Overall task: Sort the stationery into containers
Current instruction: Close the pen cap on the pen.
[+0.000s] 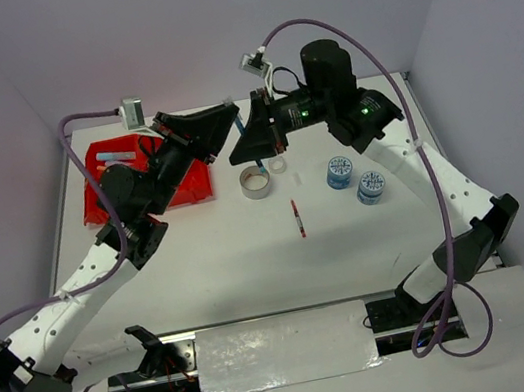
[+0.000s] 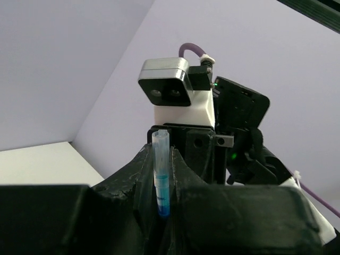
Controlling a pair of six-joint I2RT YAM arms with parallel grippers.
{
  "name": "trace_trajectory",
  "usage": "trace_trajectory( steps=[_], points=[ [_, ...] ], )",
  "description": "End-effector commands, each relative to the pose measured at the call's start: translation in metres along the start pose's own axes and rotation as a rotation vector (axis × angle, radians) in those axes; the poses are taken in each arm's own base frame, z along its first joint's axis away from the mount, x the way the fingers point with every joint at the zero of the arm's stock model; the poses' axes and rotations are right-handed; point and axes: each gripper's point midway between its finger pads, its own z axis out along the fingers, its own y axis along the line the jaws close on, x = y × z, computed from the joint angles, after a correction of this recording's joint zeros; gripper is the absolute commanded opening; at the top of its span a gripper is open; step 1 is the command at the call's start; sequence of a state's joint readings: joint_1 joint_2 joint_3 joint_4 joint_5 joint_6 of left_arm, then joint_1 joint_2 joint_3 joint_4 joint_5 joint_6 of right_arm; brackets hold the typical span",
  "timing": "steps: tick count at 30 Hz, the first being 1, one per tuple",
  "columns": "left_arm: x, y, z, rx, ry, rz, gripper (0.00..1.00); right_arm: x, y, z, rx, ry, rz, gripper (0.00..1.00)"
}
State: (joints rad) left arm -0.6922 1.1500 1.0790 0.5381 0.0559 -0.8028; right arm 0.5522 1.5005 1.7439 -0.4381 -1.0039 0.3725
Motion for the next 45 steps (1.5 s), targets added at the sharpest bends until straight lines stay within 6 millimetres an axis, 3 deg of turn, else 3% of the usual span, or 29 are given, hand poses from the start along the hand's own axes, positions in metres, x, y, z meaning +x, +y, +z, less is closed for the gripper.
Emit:
trace_trajectory(
  steps=[1, 2, 3, 4, 6, 8, 9, 11, 12, 13, 14, 16, 20, 21, 27, 39, 43, 45],
  points=[
    [0.203, 0.001, -0.110, 0.038, 0.840, -0.183, 0.00, -0.135, 0.033, -0.043, 0.081, -0.432, -0.445, 0.00],
    [0.196, 0.004, -0.106, 0.014, 0.817, -0.159, 0.00, -0.129, 0.031, -0.040, 0.077, -0.422, -0.434, 0.00],
    [0.176, -0.001, -0.094, 0.008, 0.762, -0.111, 0.00, -0.110, 0.029, -0.032, 0.062, -0.385, -0.409, 0.00],
    [0.171, 0.007, -0.095, -0.051, 0.771, -0.088, 0.00, -0.100, 0.029, -0.029, 0.062, -0.368, -0.406, 0.00],
    [0.140, 0.017, -0.075, -0.131, 0.680, -0.020, 0.00, -0.064, 0.027, -0.017, 0.062, -0.306, -0.365, 0.00],
    [0.097, 0.008, -0.052, -0.142, 0.582, 0.048, 0.01, -0.043, 0.028, -0.010, 0.061, -0.276, -0.345, 0.00],
    [0.072, 0.000, -0.038, -0.142, 0.514, 0.087, 0.12, -0.027, 0.031, -0.005, 0.056, -0.256, -0.325, 0.00],
    [0.049, -0.008, -0.028, -0.131, 0.456, 0.121, 0.21, -0.013, 0.030, -0.003, 0.066, -0.235, -0.308, 0.00],
    [0.031, -0.014, -0.021, -0.135, 0.406, 0.148, 0.32, -0.006, 0.030, -0.004, 0.082, -0.234, -0.300, 0.00],
    [0.022, -0.015, -0.018, -0.139, 0.384, 0.159, 0.39, 0.000, 0.031, -0.003, 0.081, -0.225, -0.295, 0.00],
    [0.014, -0.019, -0.017, -0.135, 0.362, 0.168, 0.52, 0.004, 0.030, -0.003, 0.089, -0.218, -0.287, 0.00],
    [-0.007, -0.028, -0.015, -0.129, 0.304, 0.181, 0.55, 0.011, 0.030, -0.006, 0.097, -0.215, -0.277, 0.00],
    [-0.032, -0.046, -0.015, -0.086, 0.227, 0.181, 0.77, 0.020, 0.031, -0.010, 0.109, -0.200, -0.261, 0.00],
    [-0.037, -0.051, -0.015, -0.076, 0.212, 0.181, 0.77, 0.021, 0.032, -0.011, 0.112, -0.199, -0.260, 0.00],
    [-0.048, -0.061, -0.012, -0.038, 0.184, 0.197, 0.74, 0.028, 0.029, -0.009, 0.125, -0.173, -0.244, 0.00],
    [-0.013, -0.063, -0.003, 0.071, 0.299, 0.132, 0.52, 0.025, 0.021, -0.005, 0.158, -0.155, -0.233, 0.00],
    [-0.005, -0.060, -0.002, 0.080, 0.320, 0.115, 0.28, 0.022, 0.021, -0.005, 0.167, -0.162, -0.237, 0.00],
    [0.002, -0.054, -0.001, 0.066, 0.347, 0.108, 0.24, 0.018, 0.023, -0.007, 0.170, -0.172, -0.246, 0.00]
  ],
)
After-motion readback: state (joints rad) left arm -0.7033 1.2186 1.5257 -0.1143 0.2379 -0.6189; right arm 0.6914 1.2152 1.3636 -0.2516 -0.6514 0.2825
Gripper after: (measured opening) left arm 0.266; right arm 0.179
